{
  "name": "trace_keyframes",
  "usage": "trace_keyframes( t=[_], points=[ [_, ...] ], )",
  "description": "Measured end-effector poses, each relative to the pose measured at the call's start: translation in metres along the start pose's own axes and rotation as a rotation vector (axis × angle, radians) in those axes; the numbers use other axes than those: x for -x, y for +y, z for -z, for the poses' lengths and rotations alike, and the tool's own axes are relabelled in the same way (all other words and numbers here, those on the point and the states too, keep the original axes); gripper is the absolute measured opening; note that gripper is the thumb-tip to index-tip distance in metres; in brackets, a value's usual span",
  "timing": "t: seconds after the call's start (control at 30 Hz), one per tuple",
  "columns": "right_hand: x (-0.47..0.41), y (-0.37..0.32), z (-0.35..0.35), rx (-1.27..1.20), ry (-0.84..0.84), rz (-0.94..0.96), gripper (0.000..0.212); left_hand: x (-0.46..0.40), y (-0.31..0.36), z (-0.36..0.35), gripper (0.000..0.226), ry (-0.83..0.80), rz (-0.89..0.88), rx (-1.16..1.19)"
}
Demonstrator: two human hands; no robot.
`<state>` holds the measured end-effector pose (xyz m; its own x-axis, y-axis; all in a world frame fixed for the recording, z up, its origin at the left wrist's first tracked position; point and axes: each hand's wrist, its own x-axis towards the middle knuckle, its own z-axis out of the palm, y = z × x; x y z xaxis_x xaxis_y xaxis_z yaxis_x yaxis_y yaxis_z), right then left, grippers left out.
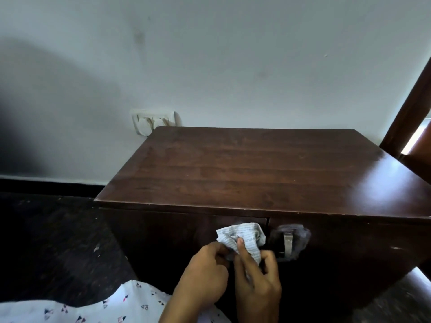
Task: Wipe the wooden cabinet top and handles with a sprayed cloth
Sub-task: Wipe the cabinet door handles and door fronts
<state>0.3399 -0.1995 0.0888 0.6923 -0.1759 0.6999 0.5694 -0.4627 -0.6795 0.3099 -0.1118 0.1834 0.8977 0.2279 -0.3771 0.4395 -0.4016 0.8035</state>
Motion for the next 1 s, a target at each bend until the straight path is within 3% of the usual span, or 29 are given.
trace_keyframes(
  t=[0.07,0.13,0.2,0.23,0.27,0.3,0.33,0.43,0.53,0.67,0.77,0.87,1.0],
  points=[
    [0.010,-0.003,0.008,-0.010,0.011,0.002,0.022,-0.002,-0.002,0.000,0.035,-0.008,0.034,-0.016],
    [0.015,-0.009,0.009,-0.044,0.031,-0.072,0.039,-0.001,-0.002,-0.001,0.031,-0.017,0.088,-0.056],
    [0.012,-0.012,0.023,-0.146,0.229,-0.358,0.072,0.001,0.002,-0.002,0.024,-0.032,0.126,-0.114],
    [0.008,0.000,0.025,0.032,0.480,-0.615,0.073,0.002,0.003,-0.003,0.024,-0.030,0.137,-0.127],
    [0.002,-0.003,0.028,0.104,0.530,-0.741,0.070,0.001,0.003,-0.004,0.023,-0.022,0.146,-0.133],
    [0.004,-0.003,0.034,0.295,0.416,-0.539,0.065,0.000,0.002,-0.004,0.023,-0.002,0.150,-0.129],
    [0.010,-0.004,0.041,0.257,0.155,-0.306,0.051,-0.002,0.001,-0.005,0.023,0.026,0.153,-0.125],
    [0.014,-0.004,0.015,0.122,-0.046,-0.025,0.025,-0.005,-0.001,-0.004,0.023,0.106,0.144,-0.126],
    [0.002,0.000,0.010,0.045,-0.183,0.013,0.029,-0.006,-0.001,-0.005,0.028,0.111,0.124,-0.102],
    [0.021,0.018,0.020,0.092,-0.163,-0.027,0.025,-0.006,0.000,-0.005,0.035,0.131,0.089,-0.082],
    [0.027,0.016,0.030,0.110,-0.116,-0.057,0.033,-0.004,0.000,-0.005,0.032,0.151,0.113,-0.114],
    [0.010,0.004,0.023,0.090,-0.087,0.082,0.025,-0.004,0.000,-0.004,0.022,0.189,0.137,-0.153],
    [0.000,0.006,0.009,0.200,-0.228,0.174,0.028,-0.003,0.003,-0.004,0.022,0.188,0.159,-0.152]
  ],
)
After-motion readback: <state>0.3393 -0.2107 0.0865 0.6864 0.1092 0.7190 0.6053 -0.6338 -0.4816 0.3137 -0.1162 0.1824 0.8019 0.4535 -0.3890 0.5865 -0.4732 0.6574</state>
